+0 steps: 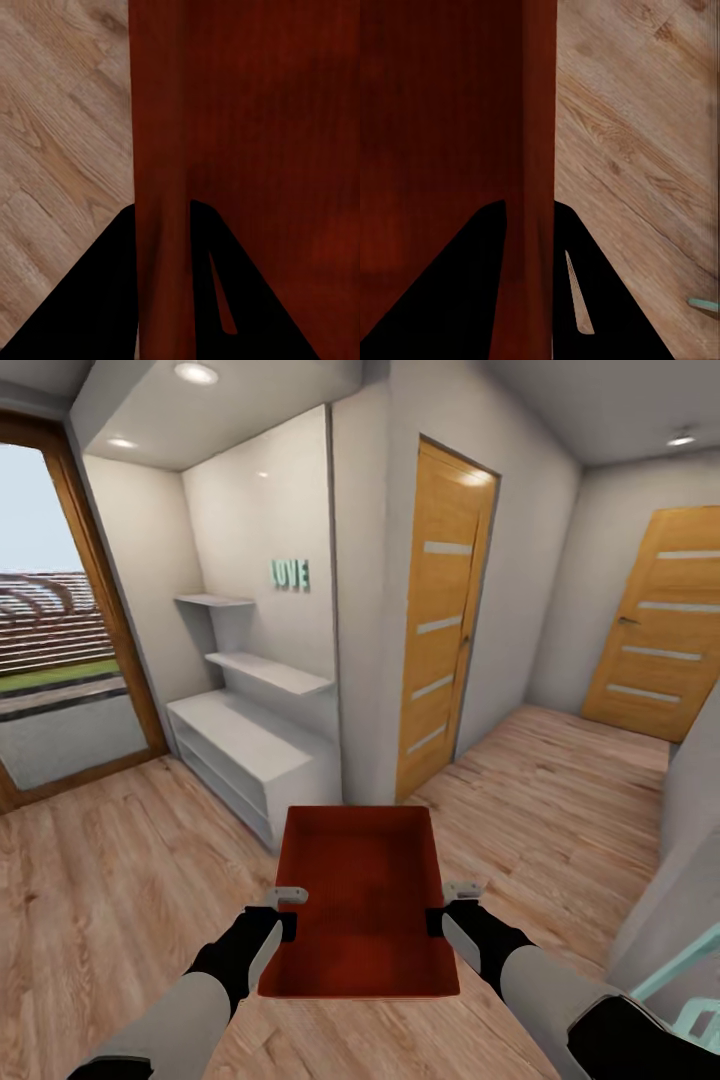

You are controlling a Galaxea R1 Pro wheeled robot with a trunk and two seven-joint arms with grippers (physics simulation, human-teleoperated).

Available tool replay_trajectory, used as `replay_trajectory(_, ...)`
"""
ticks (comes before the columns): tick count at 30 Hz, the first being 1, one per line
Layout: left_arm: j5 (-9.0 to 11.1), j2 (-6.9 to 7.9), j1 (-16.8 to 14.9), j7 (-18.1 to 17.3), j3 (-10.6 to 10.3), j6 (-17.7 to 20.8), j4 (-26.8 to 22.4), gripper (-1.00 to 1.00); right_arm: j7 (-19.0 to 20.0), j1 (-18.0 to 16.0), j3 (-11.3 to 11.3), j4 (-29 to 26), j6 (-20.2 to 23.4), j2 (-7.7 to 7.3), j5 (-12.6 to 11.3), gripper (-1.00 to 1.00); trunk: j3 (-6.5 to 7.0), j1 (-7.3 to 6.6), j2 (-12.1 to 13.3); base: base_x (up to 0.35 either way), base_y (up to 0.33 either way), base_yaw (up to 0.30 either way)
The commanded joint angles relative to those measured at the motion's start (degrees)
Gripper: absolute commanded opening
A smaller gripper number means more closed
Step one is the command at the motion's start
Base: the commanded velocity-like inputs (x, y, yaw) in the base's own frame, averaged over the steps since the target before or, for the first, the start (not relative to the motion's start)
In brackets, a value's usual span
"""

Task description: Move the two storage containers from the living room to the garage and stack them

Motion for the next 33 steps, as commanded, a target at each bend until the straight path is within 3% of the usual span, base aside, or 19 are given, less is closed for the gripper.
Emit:
replay_trajectory(1,-0.59,0.64,0.0,0.44,-0.65,3.06,2.5,-1.0,-0.27,-0.1,2.11,-1.05,0.06,-0.04,-1.2,-1.0,-0.13,0.07,-0.13,0.322,0.0,-0.245)
replay_trajectory(33,-0.76,0.64,0.0,0.53,-0.65,3.05,2.11,-1.0,-0.29,-0.1,2.09,-1.05,0.06,-0.04,-1.22,-1.0,-0.13,0.07,-0.13,0.322,0.0,-0.245)
